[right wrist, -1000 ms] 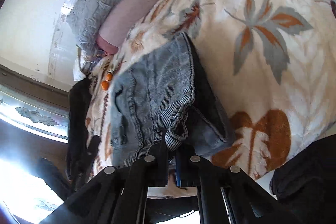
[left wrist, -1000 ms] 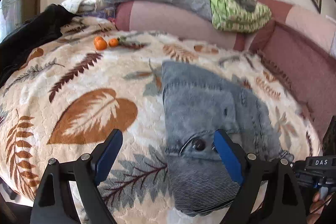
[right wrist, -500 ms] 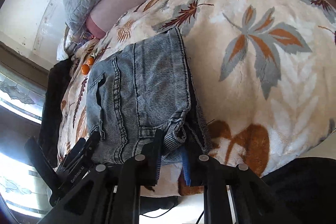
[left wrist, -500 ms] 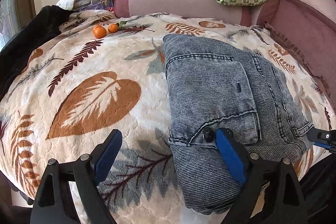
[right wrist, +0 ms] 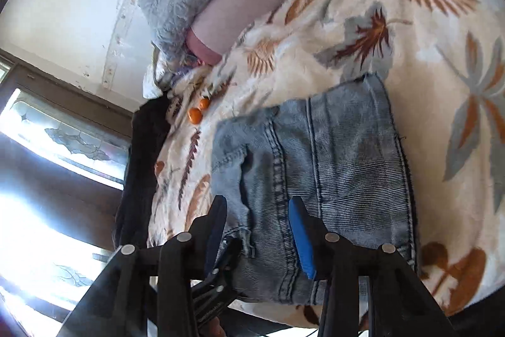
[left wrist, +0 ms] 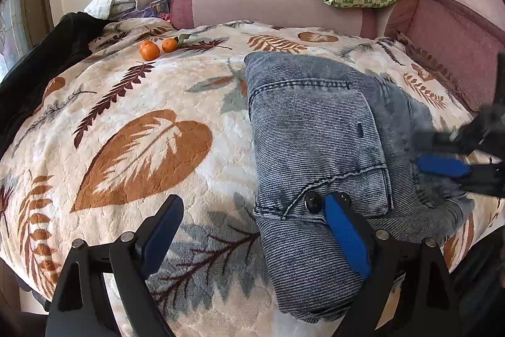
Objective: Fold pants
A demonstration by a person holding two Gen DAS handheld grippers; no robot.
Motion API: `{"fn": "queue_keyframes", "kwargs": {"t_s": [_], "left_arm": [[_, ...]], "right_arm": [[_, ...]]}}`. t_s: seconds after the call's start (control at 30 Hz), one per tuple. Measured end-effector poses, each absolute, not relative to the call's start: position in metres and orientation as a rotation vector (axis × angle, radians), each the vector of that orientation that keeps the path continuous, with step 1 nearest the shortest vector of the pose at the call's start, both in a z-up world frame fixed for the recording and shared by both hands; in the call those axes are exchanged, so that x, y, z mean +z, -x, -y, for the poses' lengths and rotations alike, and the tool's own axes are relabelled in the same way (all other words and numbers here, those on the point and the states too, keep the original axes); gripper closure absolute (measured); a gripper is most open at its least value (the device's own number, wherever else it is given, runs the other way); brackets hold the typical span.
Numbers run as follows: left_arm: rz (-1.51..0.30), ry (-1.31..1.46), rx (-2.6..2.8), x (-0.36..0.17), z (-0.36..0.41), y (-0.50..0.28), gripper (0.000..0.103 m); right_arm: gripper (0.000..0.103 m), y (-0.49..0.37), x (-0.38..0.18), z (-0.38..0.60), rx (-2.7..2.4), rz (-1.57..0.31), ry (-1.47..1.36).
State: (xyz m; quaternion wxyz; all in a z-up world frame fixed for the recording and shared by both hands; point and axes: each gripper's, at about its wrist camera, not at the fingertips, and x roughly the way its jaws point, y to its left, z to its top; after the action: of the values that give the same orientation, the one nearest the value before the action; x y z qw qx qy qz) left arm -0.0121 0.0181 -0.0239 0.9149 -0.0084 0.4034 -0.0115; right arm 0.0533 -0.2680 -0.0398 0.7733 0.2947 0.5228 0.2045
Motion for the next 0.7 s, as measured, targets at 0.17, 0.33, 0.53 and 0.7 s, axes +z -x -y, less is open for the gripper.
{"fn": "queue_keyframes", "kwargs": {"t_s": [0.17, 0.33, 0.53, 0.7], "left_arm": [[-0.827, 0.010, -0.023, -0.024, -0.018, 0.013, 0.011], [-0.834, 0.017, -0.024, -0.023, -0.018, 0.011, 0.012], [-0.834, 0.017, -0.034, -0.024, -0.019, 0.011, 0.012], [-0.830, 0.058, -0.042, -0.024, -0.024, 0.012, 0.012]], "right_arm": [[0.079, -0.054, -0.037, 0.270, 0.405, -1.181, -0.610], [0.070, -0.074, 0.028, 0.233, 0.514, -1.051, -0.461], [0.039, -0.125, -0.008, 0.212, 0.439, -1.119, -0.391], [0.063, -0.122, -0.043, 0.224, 0.425, -1.153, -0.425]]}}
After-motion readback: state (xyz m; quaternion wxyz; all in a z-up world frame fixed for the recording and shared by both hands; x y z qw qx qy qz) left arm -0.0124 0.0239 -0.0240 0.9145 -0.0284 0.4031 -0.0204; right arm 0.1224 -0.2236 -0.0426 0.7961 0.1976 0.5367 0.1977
